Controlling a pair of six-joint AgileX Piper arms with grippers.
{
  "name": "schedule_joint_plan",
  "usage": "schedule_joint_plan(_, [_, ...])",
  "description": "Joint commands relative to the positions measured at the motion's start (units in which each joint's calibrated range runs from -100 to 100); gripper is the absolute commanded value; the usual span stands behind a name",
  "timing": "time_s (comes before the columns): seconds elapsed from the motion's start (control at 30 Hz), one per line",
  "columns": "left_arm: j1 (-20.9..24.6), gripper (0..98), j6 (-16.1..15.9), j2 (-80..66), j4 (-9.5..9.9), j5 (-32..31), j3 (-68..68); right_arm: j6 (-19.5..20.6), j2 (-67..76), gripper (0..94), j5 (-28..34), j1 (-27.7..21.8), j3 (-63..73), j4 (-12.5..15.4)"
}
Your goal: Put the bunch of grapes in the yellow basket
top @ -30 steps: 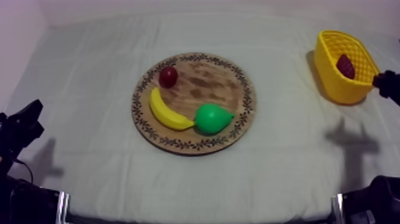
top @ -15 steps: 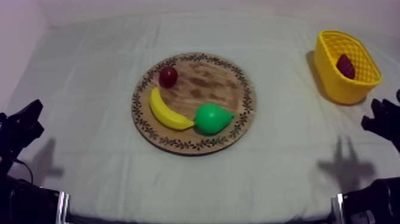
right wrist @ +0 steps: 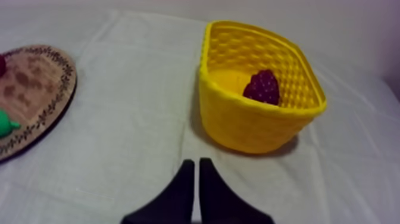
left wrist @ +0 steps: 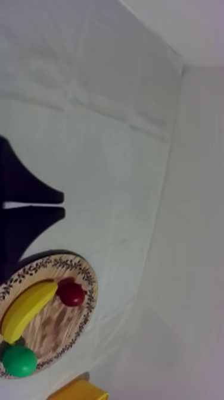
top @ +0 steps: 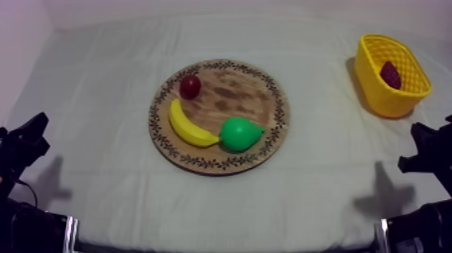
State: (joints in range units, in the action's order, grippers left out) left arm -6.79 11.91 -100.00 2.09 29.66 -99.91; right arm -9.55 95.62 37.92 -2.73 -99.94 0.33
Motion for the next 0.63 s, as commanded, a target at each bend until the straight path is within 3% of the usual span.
schedule_joint_plan(0.0, [0.0, 0.1, 0.0, 0.0, -0.01, 0.0, 0.0, -2.4, 0.0, 0.5, -0.1, 0.0, 0.0, 0.2])
schedule_joint_plan(0.6, [0.0, 0.1, 0.0, 0.0, -0.01, 0.0, 0.0, -1.2, 0.0, 0.5, 0.1, 0.0, 0.0, 0.5])
